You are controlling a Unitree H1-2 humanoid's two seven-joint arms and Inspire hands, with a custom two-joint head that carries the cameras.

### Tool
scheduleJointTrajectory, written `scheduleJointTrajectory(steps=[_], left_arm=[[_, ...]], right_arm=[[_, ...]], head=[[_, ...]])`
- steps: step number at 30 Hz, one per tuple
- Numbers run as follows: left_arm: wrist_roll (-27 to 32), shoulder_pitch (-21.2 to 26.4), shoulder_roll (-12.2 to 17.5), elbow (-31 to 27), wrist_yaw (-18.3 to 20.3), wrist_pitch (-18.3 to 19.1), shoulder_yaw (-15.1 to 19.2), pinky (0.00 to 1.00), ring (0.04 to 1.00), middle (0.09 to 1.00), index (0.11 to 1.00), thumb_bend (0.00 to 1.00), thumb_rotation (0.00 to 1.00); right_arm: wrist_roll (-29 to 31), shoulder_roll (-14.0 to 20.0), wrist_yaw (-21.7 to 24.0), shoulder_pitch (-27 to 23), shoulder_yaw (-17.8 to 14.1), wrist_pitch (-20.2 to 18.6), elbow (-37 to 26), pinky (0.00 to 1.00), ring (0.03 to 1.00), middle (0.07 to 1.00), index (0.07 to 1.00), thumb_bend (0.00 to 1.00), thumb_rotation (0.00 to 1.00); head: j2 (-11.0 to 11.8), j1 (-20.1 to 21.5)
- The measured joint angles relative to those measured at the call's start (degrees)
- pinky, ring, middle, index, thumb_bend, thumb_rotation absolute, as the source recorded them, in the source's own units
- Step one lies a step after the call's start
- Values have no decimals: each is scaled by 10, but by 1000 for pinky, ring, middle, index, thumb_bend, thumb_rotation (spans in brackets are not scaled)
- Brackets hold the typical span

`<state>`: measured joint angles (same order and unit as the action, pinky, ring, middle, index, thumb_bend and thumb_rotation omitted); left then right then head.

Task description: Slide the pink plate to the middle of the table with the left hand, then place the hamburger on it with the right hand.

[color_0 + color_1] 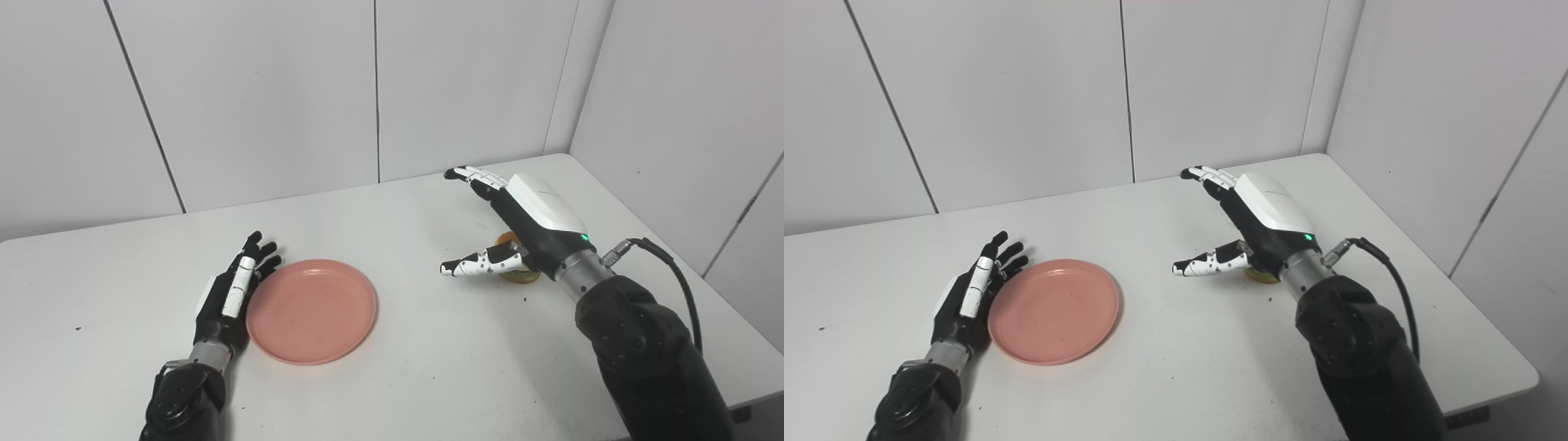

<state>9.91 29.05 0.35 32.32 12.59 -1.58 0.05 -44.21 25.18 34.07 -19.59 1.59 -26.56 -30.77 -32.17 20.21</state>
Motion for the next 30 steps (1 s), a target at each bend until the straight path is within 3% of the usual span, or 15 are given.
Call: scheduleJointTrajectory(steps=[2,8,15,30], left_arm=[[0,0,-1,1,0,0,-1,954,883,908,939,847,807],[-1,0,-1,0,0,0,-5,903,852,902,937,826,825],[-2,0,0,0,0,-1,-8,899,841,898,937,812,825],[-2,0,0,1,0,-5,-11,902,838,895,931,821,820]], right_arm=[[-28,19,47,-21,-2,0,27,741,918,916,873,1000,331],[-58,36,92,-49,-6,-1,71,650,859,876,845,1000,315],[-54,55,89,-59,0,-1,133,658,878,887,842,1000,302],[-107,69,74,-61,34,-1,193,697,869,891,841,1000,335]], head=[[0,0],[0,0],[0,-4],[3,-6]])
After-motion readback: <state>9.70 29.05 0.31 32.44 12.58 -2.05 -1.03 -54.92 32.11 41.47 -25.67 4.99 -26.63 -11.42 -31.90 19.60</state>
